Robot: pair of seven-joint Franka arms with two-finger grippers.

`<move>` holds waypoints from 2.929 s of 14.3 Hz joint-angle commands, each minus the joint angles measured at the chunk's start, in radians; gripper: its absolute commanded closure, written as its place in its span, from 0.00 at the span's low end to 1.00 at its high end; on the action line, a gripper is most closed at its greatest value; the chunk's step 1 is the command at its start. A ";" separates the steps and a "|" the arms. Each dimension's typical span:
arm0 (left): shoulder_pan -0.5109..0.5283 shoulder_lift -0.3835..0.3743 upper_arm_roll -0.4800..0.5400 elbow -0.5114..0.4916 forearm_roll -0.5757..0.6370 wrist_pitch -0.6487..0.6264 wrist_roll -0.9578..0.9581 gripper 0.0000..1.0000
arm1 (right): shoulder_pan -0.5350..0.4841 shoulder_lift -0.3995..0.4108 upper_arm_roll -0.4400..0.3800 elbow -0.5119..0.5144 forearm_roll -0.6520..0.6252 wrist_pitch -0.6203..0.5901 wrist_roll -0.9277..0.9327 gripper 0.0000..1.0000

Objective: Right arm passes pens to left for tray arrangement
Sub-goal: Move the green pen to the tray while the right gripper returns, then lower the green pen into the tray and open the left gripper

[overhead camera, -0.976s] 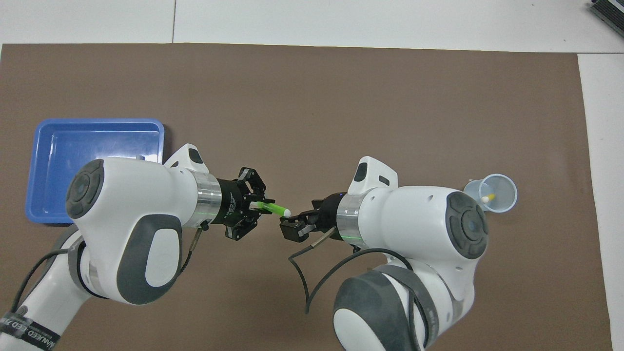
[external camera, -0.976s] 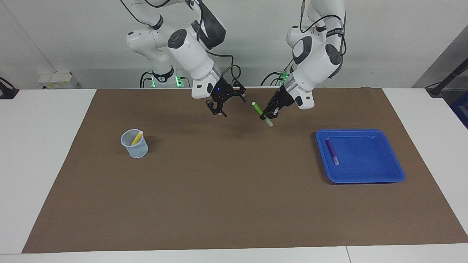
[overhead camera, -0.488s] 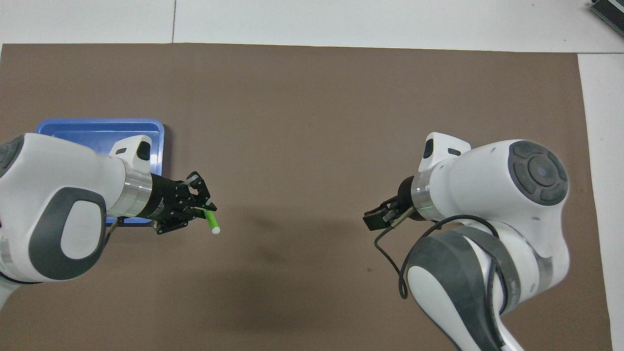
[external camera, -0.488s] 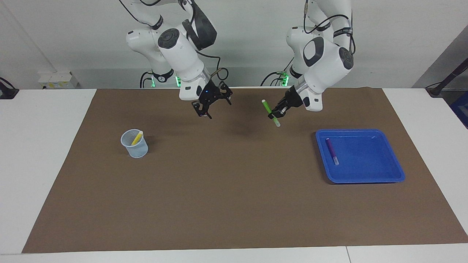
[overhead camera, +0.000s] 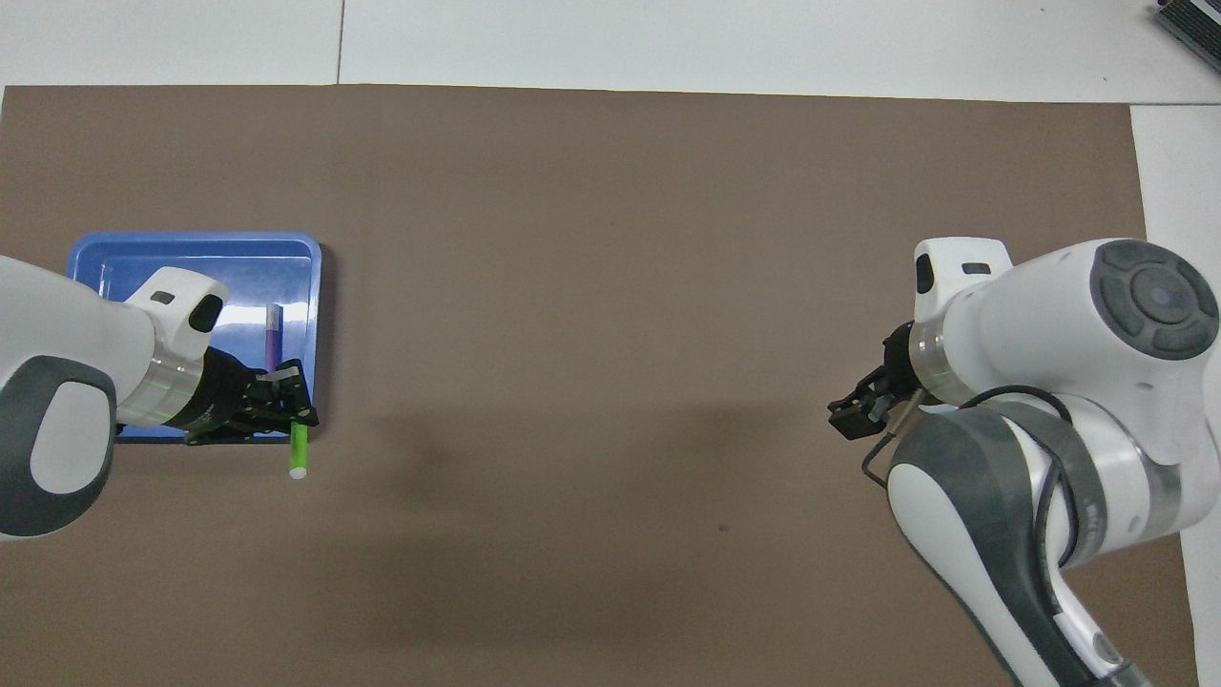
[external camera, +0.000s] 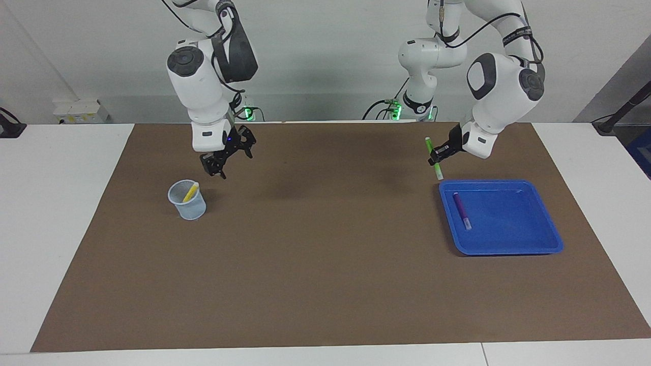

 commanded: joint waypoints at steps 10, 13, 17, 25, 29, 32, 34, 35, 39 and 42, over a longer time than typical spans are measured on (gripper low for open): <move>0.127 0.119 -0.010 0.045 0.175 0.152 0.235 1.00 | -0.102 -0.015 0.017 -0.094 -0.127 0.078 -0.659 0.16; 0.136 0.165 -0.010 0.045 0.180 0.202 0.235 1.00 | -0.102 -0.015 0.017 -0.136 -0.127 0.174 -0.926 0.16; 0.140 0.243 -0.010 0.047 0.182 0.289 0.235 1.00 | -0.104 0.020 0.018 -0.157 -0.127 0.280 -1.142 0.16; 0.140 0.355 -0.010 0.130 0.212 0.331 0.234 1.00 | -0.130 0.027 0.017 -0.183 -0.127 0.299 -1.250 0.37; 0.137 0.387 -0.010 0.136 0.211 0.378 0.232 1.00 | -0.132 0.023 0.018 -0.185 -0.127 0.280 -1.238 0.44; 0.134 0.398 -0.010 0.133 0.212 0.398 0.230 1.00 | -0.147 0.022 0.017 -0.188 -0.125 0.279 -1.237 0.53; 0.124 0.406 -0.010 0.121 0.212 0.432 0.226 1.00 | -0.159 0.022 0.018 -0.190 -0.125 0.277 -1.233 0.61; 0.117 0.407 -0.010 0.099 0.226 0.456 0.223 1.00 | -0.159 0.020 0.018 -0.190 -0.125 0.274 -1.232 0.63; 0.114 0.409 -0.011 0.079 0.277 0.472 0.229 1.00 | -0.159 0.019 0.018 -0.190 -0.125 0.259 -1.183 0.71; 0.101 0.407 -0.013 0.079 0.277 0.470 0.224 0.75 | -0.159 0.019 0.018 -0.190 -0.125 0.259 -1.168 0.71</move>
